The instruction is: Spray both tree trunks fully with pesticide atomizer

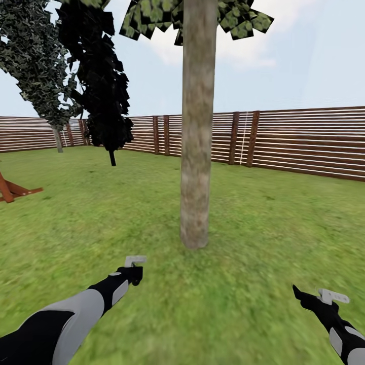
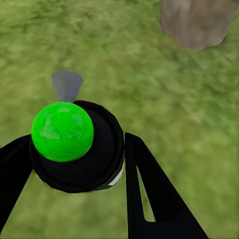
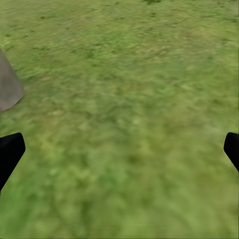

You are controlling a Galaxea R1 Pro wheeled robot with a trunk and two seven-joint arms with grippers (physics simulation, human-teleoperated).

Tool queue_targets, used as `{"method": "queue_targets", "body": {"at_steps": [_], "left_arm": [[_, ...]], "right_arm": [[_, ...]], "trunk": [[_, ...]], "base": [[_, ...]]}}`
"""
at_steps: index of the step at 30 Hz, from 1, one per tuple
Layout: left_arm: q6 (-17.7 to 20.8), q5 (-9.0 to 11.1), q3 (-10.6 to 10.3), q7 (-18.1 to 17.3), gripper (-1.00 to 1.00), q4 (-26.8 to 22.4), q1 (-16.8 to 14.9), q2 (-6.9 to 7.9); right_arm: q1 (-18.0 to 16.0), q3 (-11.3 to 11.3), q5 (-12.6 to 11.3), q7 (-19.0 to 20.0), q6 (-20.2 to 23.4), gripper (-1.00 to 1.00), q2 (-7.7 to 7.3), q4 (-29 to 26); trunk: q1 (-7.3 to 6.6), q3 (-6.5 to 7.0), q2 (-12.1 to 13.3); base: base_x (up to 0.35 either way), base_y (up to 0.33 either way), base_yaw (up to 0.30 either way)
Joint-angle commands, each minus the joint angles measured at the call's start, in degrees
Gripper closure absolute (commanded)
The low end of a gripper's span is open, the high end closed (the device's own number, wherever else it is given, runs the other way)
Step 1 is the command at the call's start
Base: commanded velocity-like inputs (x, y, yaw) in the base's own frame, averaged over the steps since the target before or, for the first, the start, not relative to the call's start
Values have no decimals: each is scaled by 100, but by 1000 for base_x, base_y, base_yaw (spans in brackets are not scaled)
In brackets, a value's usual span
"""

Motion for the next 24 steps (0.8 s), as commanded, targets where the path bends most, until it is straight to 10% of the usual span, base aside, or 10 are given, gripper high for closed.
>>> {"method": "queue_targets", "body": {"at_steps": [1,14,24], "left_arm": [[1,-1,-1,0,100,0,0,0],[738,-32,-26,-13,100,2,0,-20],[2938,-47,-19,-193,100,-494,-1,-76]], "right_arm": [[0,0,2,4,0,-100,0,2],[0,0,4,-2,1,-100,0,-8],[0,0,4,-1,1,-100,0,-11]], "trunk": [[0,0,0],[0,7,0],[0,9,0]], "base": [[335,0,0],[336,0,-93],[320,0,-291]]}}
